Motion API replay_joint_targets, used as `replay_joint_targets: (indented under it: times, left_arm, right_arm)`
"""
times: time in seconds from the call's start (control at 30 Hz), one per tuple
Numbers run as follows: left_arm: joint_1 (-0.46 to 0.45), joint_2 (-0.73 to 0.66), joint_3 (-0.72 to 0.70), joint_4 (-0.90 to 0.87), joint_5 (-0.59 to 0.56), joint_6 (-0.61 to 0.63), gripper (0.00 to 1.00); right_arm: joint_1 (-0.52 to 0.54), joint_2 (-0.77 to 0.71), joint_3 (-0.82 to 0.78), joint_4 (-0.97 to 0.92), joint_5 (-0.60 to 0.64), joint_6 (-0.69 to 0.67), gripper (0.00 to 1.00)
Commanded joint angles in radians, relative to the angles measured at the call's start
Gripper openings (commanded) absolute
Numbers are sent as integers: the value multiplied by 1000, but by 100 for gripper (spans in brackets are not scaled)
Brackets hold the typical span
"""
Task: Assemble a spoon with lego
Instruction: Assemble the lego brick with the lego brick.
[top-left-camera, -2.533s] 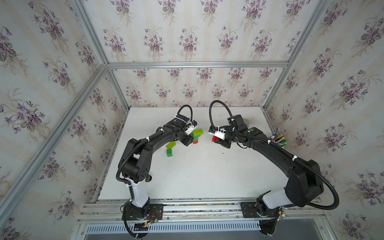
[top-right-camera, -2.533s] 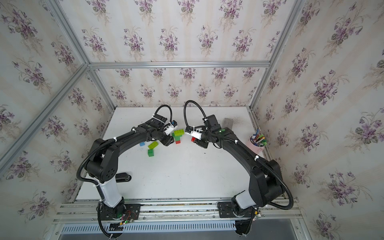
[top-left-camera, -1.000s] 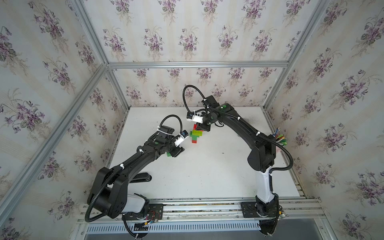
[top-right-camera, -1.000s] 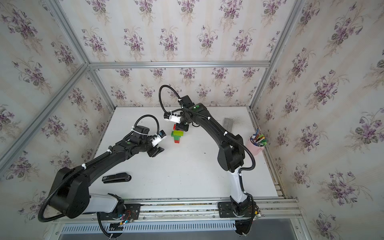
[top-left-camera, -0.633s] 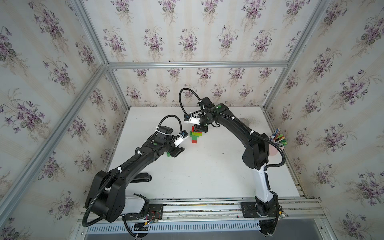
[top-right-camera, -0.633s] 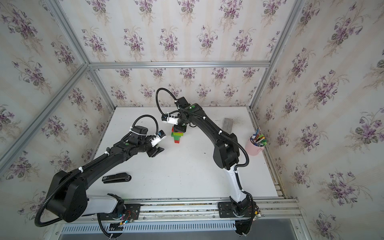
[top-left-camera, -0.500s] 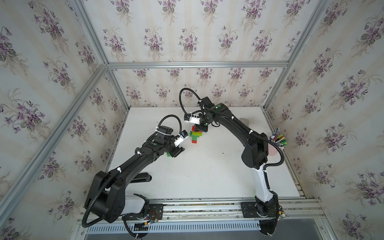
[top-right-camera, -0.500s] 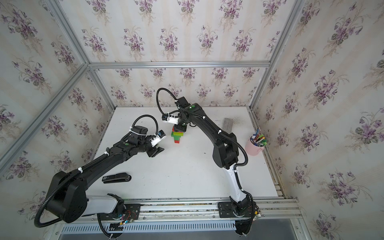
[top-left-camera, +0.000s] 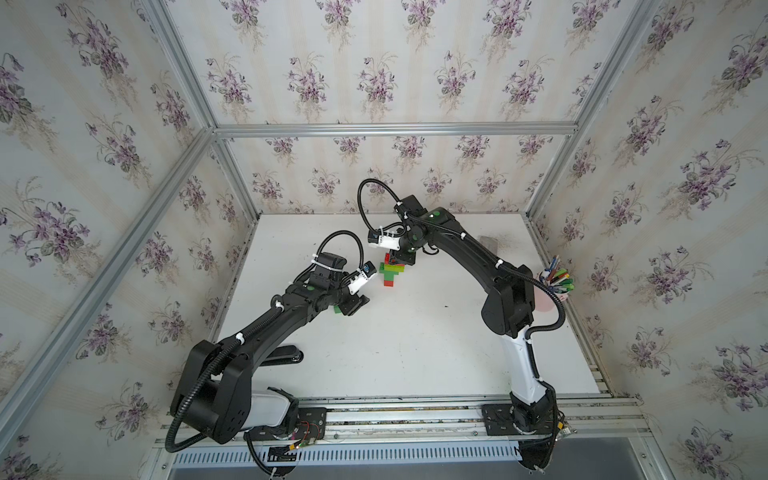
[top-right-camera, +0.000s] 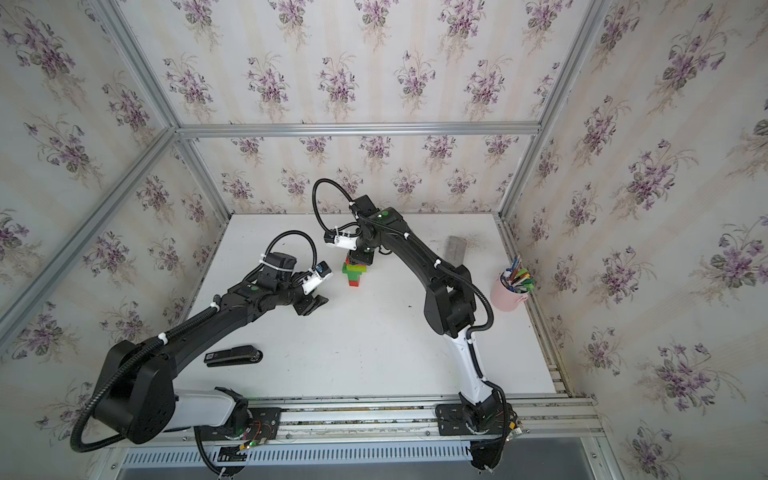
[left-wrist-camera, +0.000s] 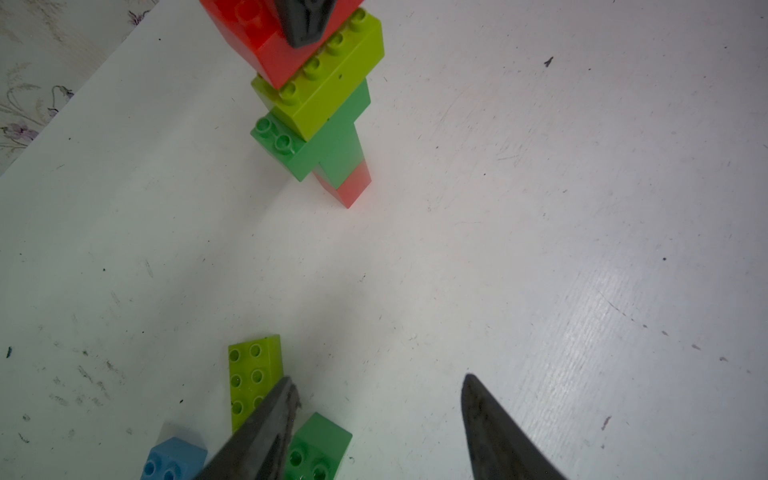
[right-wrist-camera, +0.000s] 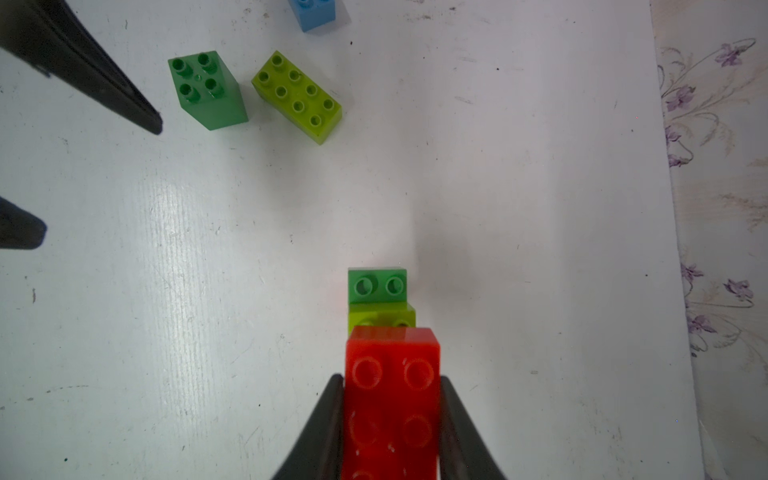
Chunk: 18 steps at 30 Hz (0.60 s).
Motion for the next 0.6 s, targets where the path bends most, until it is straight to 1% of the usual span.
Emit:
replay_joint_targets:
  times: [0.0, 0.57]
  left_arm:
    - [-1, 2, 4, 6, 12, 0, 64]
    - [0, 11, 6, 6, 11, -6, 64]
  right_arm:
    - [-5, 5, -4, -21, -7, -10, 22]
    - [-7, -2, -18, -15, -23, -12, 21]
